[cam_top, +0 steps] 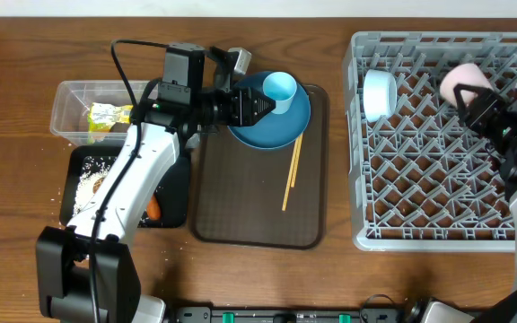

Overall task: Sort waste into correct bins and load items into the dishwasher rack
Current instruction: 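Release the cup from the left gripper and carry it right, then lower the pink cup upside down into the rack with the right gripper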

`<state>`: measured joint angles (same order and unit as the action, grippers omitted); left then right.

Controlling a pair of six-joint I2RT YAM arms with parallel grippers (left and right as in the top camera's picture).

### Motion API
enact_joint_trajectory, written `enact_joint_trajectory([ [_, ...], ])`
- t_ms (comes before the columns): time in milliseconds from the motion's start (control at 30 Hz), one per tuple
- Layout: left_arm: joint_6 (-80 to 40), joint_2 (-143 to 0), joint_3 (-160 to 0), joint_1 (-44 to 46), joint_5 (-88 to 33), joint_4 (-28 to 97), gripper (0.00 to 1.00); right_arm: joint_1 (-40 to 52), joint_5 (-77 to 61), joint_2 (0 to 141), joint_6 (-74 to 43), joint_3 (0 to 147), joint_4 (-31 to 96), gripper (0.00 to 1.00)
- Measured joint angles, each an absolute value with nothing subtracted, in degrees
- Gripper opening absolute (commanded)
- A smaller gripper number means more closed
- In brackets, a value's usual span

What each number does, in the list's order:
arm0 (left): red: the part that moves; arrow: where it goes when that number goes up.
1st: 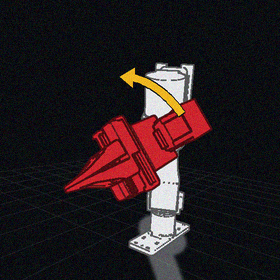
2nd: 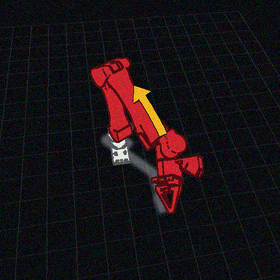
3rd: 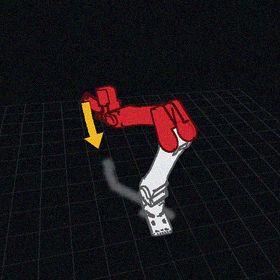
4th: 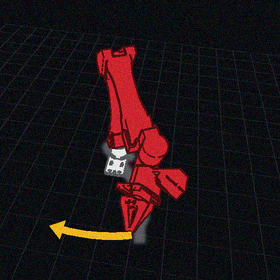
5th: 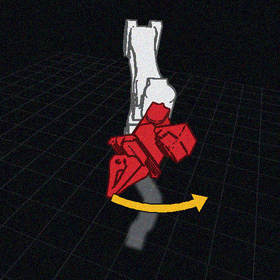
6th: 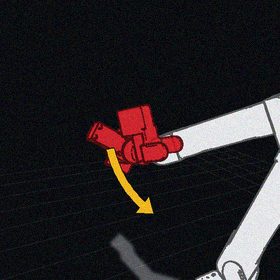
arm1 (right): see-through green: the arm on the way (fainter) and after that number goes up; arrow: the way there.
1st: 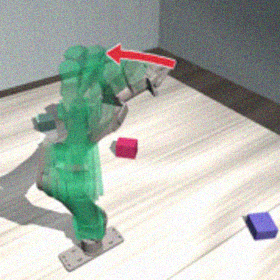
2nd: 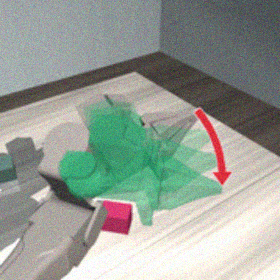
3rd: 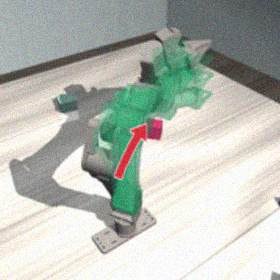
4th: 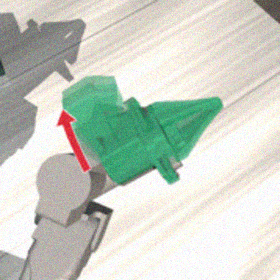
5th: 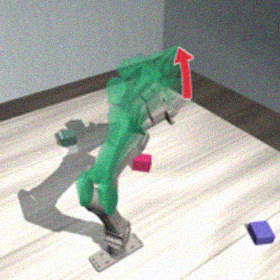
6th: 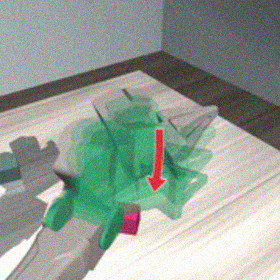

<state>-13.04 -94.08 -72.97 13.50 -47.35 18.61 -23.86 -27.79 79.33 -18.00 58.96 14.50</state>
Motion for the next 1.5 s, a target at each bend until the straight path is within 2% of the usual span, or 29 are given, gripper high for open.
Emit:
enact_joint_trajectory([
  [267,-13.0,-94.1,-73.0,13.5,-44.8,20.4,0.36,-17.5,-12.7,79.3,-12.3,72.4,31.6,0.01],
  [467,-13.1,-94.1,-73.0,13.5,-44.5,21.6,0.36,-10.9,-3.0,79.3,-9.6,75.0,36.9,0.01],
  [767,-13.0,-94.1,-72.8,13.5,-41.1,27.0,0.36,-8.1,2.4,85.6,-8.2,75.0,38.4,0.01],
  [1367,-13.0,-94.1,-72.8,13.5,-38.5,27.1,0.36,-7.5,3.5,98.8,-7.4,75.0,38.5,0.01],
  [1400,-13.0,-94.1,-72.8,13.5,-38.6,27.1,0.36,-7.5,3.5,99.2,-7.4,75.0,38.6,0.05],
  [1467,-13.0,-94.1,-72.8,13.5,-38.6,27.1,0.36,-7.5,3.5,100.1,-7.4,75.0,38.6,0.29],
  [1500,-13.0,-94.1,-72.8,13.5,-38.5,27.1,0.36,-7.5,3.4,100.5,-7.4,75.0,38.5,0.37],
])
